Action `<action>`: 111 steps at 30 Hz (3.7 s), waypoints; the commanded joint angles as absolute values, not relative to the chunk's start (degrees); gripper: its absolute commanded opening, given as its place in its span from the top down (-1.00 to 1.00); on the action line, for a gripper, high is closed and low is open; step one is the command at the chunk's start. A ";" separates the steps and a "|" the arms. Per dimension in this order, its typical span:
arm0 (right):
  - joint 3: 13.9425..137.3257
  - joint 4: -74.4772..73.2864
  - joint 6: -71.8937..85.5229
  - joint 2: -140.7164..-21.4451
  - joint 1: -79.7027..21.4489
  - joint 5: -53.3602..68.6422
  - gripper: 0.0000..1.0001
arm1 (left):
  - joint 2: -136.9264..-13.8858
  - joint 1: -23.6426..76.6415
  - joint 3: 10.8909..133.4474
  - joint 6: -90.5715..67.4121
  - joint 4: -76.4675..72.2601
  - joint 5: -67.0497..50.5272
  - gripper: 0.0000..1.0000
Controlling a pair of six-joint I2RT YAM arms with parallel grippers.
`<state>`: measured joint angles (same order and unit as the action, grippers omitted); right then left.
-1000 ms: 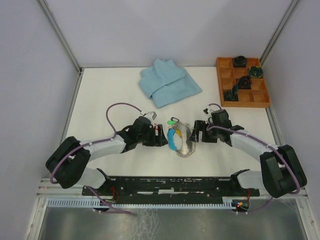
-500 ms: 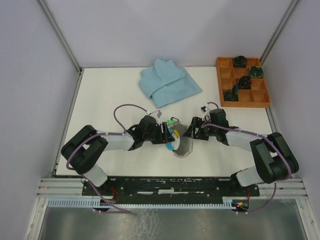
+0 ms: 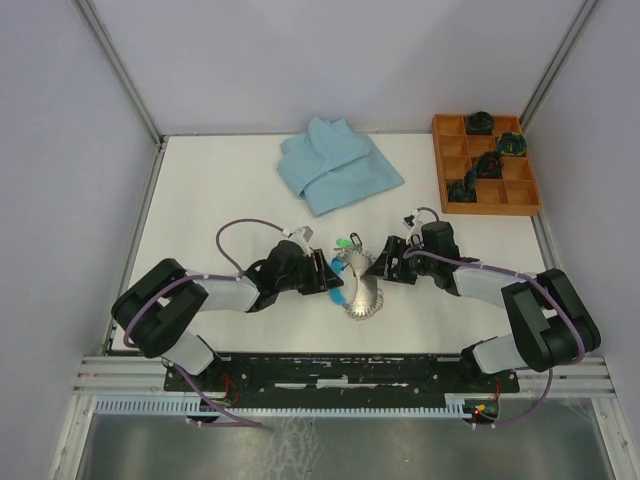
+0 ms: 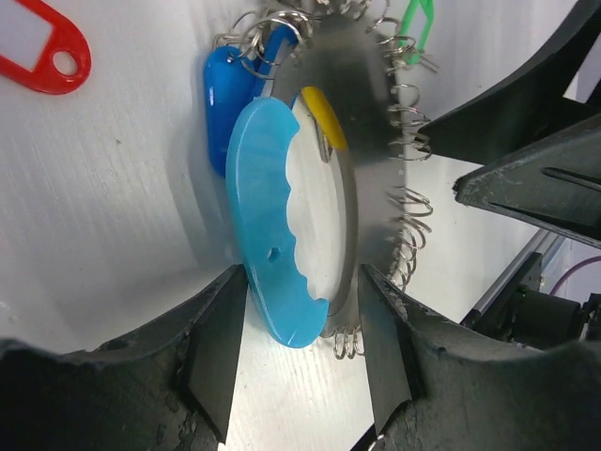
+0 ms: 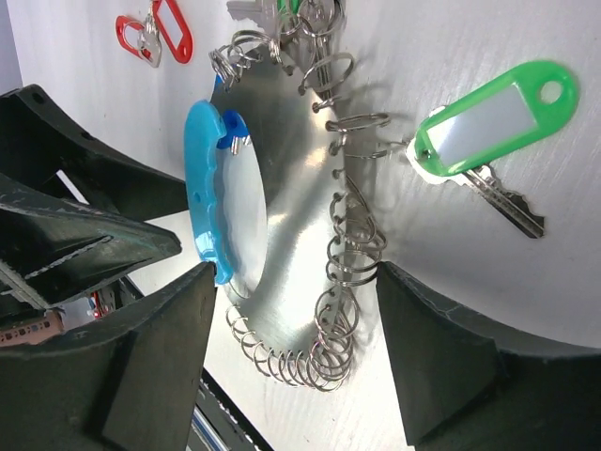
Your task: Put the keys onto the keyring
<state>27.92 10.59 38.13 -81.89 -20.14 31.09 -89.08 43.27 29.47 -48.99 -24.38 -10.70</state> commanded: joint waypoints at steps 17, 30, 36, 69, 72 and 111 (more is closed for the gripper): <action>26.32 16.16 38.31 -84.17 -20.43 33.94 -0.43 | -87.40 43.72 26.54 -57.51 -41.59 -15.20 -0.06; 25.91 16.19 38.39 -84.01 -20.46 31.84 0.43 | -87.89 43.79 25.63 -56.80 -33.31 -9.32 -0.06; 27.02 13.93 37.33 -82.15 -20.43 31.66 0.98 | -84.33 43.67 26.03 -54.23 -26.56 -5.65 -0.10; 33.95 -1.17 29.14 -69.63 -23.10 27.42 0.99 | -100.20 42.55 41.52 -64.79 -37.90 -21.54 -0.52; 34.06 -1.23 28.92 -69.20 -23.58 27.34 0.99 | -102.82 42.30 41.81 -67.14 -41.64 -22.99 -0.52; 41.00 -14.54 18.06 -59.88 -27.05 20.94 0.16 | -102.86 38.74 33.67 -72.30 -67.21 -27.13 0.63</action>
<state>37.85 -13.08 21.54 -62.52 -26.79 23.35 -107.20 39.20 33.74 -74.50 -61.17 -25.26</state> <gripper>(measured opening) 0.376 0.256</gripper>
